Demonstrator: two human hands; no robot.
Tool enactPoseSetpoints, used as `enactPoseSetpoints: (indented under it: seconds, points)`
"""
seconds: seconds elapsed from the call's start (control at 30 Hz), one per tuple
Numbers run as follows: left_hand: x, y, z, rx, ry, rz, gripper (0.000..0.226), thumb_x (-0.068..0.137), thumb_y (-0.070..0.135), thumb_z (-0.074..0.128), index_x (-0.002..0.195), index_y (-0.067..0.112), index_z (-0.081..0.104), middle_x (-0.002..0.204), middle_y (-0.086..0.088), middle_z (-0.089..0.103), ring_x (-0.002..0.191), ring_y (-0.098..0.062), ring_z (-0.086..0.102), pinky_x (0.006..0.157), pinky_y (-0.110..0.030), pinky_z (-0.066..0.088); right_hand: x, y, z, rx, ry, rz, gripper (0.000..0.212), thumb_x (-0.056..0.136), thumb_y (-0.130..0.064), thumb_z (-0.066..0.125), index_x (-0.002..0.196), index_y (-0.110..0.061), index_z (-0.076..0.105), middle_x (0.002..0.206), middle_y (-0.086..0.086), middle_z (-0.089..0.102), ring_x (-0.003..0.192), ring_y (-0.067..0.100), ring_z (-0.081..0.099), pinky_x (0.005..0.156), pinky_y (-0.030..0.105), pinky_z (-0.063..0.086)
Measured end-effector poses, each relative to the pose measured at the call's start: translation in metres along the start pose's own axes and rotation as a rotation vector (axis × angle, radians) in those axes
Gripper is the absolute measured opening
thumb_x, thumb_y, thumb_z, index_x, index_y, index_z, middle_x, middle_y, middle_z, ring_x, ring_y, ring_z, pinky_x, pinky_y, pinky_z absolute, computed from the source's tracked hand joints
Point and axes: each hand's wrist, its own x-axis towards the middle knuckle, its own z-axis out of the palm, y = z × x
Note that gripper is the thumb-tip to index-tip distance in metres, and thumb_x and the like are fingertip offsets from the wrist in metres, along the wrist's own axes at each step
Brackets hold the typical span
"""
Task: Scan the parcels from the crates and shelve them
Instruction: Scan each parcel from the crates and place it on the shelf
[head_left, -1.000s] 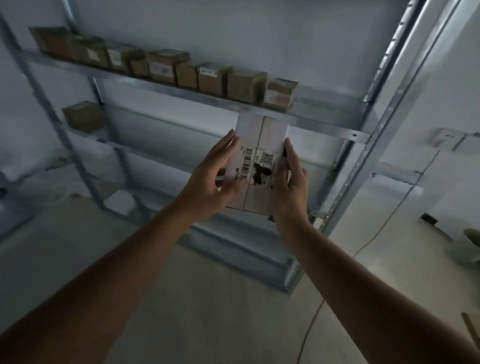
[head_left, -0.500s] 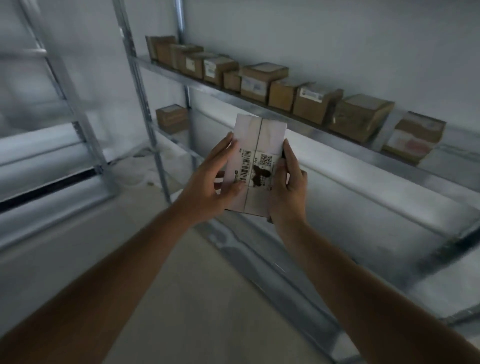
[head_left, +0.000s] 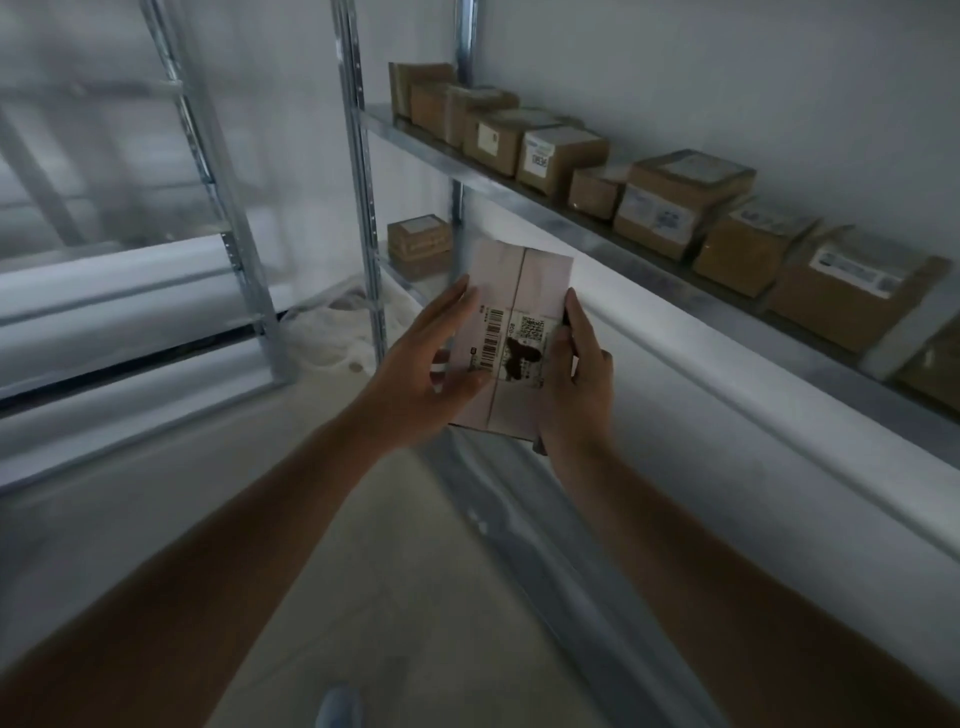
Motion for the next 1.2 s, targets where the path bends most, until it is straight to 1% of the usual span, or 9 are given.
enactPoseSetpoints:
  seconds: [0.17,0.3,0.37,0.47,0.6,0.77,0.9,1.03,1.2]
  points:
    - [0.053,-0.069,-0.057,-0.038,-0.039,-0.041,0.086,0.094,0.004,0.075,0.165,0.026,0.03,0.17,0.02,0.021,0.125,-0.008,0.064,0.087,-0.027,0.062,0.044,0.005,0.087,0.018,0.052,0.008,0.045,0.114,-0.04,0.041,0.159,-0.046,0.043,0.115,-0.008,0.048,0.108,0.011,0.058,0.103,0.04,0.055]
    - [0.097,-0.121,-0.108,-0.041,-0.099,-0.035,0.087,0.095,0.006,0.074,0.166,0.026,0.028,0.172,0.017,0.021,0.126,-0.003,0.062,0.086,-0.021,0.06,0.079,0.005,0.156,0.001,0.078,0.023,0.046,0.115,-0.039,0.04,0.161,-0.042,0.043,0.116,-0.005,0.049,0.107,0.007,0.057,0.092,0.025,0.051]
    - [0.118,-0.145,-0.131,-0.037,-0.122,-0.023,0.086,0.095,0.007,0.074,0.166,0.025,0.028,0.172,0.015,0.021,0.129,-0.01,0.062,0.089,-0.024,0.06,0.094,0.006,0.187,-0.016,0.099,0.043,0.045,0.115,-0.042,0.04,0.159,-0.046,0.043,0.116,-0.009,0.05,0.11,0.013,0.059,0.096,0.029,0.052]
    - [0.145,-0.179,-0.155,-0.06,-0.147,-0.011,0.085,0.096,0.006,0.074,0.166,0.025,0.029,0.173,0.012,0.021,0.134,-0.017,0.06,0.093,-0.03,0.062,0.12,0.015,0.231,-0.038,0.129,0.038,0.046,0.109,-0.051,0.041,0.156,-0.051,0.045,0.123,0.003,0.06,0.116,0.025,0.063,0.103,0.047,0.056]
    - [0.183,-0.223,-0.18,-0.071,-0.169,-0.028,0.084,0.096,0.007,0.073,0.165,0.026,0.029,0.173,0.009,0.021,0.136,-0.018,0.059,0.093,-0.028,0.061,0.157,0.026,0.28,-0.065,0.119,0.059,0.058,0.1,-0.066,0.037,0.156,-0.054,0.042,0.127,0.007,0.065,0.119,0.025,0.065,0.102,0.049,0.058]
    - [0.235,-0.283,-0.197,-0.067,-0.223,-0.058,0.086,0.096,0.003,0.072,0.166,0.025,0.026,0.173,0.008,0.02,0.135,-0.019,0.059,0.093,-0.032,0.062,0.207,0.048,0.33,-0.058,0.113,0.137,0.049,0.106,-0.058,0.04,0.155,-0.055,0.043,0.125,0.001,0.058,0.115,0.021,0.064,0.1,0.049,0.059]
    - [0.281,-0.332,-0.2,-0.065,-0.267,-0.122,0.086,0.096,0.004,0.073,0.165,0.026,0.027,0.17,0.013,0.02,0.132,-0.02,0.061,0.094,-0.03,0.061,0.252,0.079,0.367,-0.035,0.118,0.231,0.044,0.112,-0.048,0.04,0.155,-0.055,0.042,0.119,-0.007,0.047,0.111,0.019,0.06,0.099,0.056,0.058]
    - [0.331,-0.374,-0.2,-0.071,-0.314,-0.162,0.086,0.096,0.0,0.072,0.158,0.038,0.026,0.163,0.024,0.021,0.133,-0.024,0.06,0.094,-0.024,0.06,0.297,0.103,0.396,-0.048,0.095,0.311,0.042,0.11,-0.057,0.038,0.151,-0.065,0.037,0.118,-0.012,0.043,0.111,0.026,0.061,0.089,0.065,0.061]
    - [0.387,-0.418,-0.203,-0.09,-0.365,-0.233,0.086,0.097,0.003,0.072,0.159,0.038,0.025,0.167,0.018,0.018,0.127,-0.021,0.064,0.094,-0.026,0.06,0.351,0.122,0.427,-0.084,0.114,0.367,0.04,0.11,-0.059,0.038,0.147,-0.071,0.035,0.119,-0.016,0.042,0.111,0.023,0.06,0.09,0.066,0.06]
